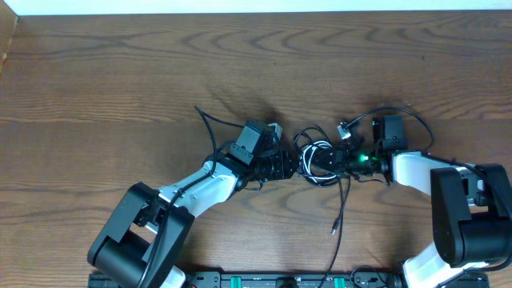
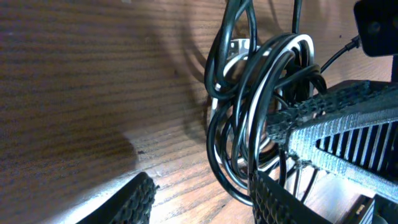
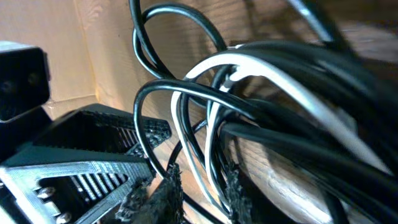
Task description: Untangle cables
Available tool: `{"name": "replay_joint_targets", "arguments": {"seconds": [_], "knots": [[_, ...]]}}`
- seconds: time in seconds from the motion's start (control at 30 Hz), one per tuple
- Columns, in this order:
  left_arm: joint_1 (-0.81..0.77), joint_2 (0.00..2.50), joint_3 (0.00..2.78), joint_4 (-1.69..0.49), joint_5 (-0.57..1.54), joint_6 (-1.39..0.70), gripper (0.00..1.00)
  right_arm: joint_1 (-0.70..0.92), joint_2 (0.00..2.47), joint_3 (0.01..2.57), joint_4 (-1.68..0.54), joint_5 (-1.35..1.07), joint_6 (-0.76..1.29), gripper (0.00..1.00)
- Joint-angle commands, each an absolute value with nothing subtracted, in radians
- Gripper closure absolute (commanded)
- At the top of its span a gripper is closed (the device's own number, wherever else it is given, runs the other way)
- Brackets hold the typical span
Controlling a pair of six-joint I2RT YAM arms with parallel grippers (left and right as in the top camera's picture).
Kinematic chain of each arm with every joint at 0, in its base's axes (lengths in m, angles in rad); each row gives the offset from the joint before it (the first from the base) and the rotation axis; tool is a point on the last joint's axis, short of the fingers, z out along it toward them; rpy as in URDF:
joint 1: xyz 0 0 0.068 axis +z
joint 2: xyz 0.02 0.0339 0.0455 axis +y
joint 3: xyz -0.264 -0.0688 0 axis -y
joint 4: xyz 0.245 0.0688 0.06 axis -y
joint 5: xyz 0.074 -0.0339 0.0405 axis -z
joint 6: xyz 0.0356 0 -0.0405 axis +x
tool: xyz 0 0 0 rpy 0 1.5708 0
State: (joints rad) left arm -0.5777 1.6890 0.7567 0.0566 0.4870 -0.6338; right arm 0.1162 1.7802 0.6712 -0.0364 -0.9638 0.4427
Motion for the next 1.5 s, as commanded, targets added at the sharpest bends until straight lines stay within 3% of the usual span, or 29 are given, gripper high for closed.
{"name": "replay_joint_targets", "arguments": {"seconds": [0.0,0.2,0.47,0.53,0.7,1.07,1.47], "knots": [[-0.577,1.691,0.755,0.062,0.462,-0.649,0.49,0.147,1.773,0.666,-0.005,-0.894,0.505,0.75],[-0.577,1.691,0.755,0.065,0.462,-0.65,0.5,0.215,1.773,0.666,0.061,-0.854,0.546,0.76],[-0.577,1.691,0.755,0.064,0.463,-0.652,0.49,0.252,1.773,0.665,-0.021,-0.839,0.499,0.91],[-0.577,1.691,0.755,0.065,0.462,-0.653,0.5,0.247,1.773,0.665,-0.013,-0.839,0.499,0.99],[-0.577,1.691,0.755,0.065,0.463,-0.654,0.5,0.24,1.773,0.665,-0.008,-0.934,0.423,0.99],[-0.577,1.691,0.755,0.243,0.509,-0.694,0.5,0.05,1.773,0.665,0.0,-1.564,0.228,0.99],[-0.577,1.693,0.755,0.22,0.469,-0.694,0.61,0.012,1.771,0.667,-0.002,-1.562,0.249,0.99]]}}
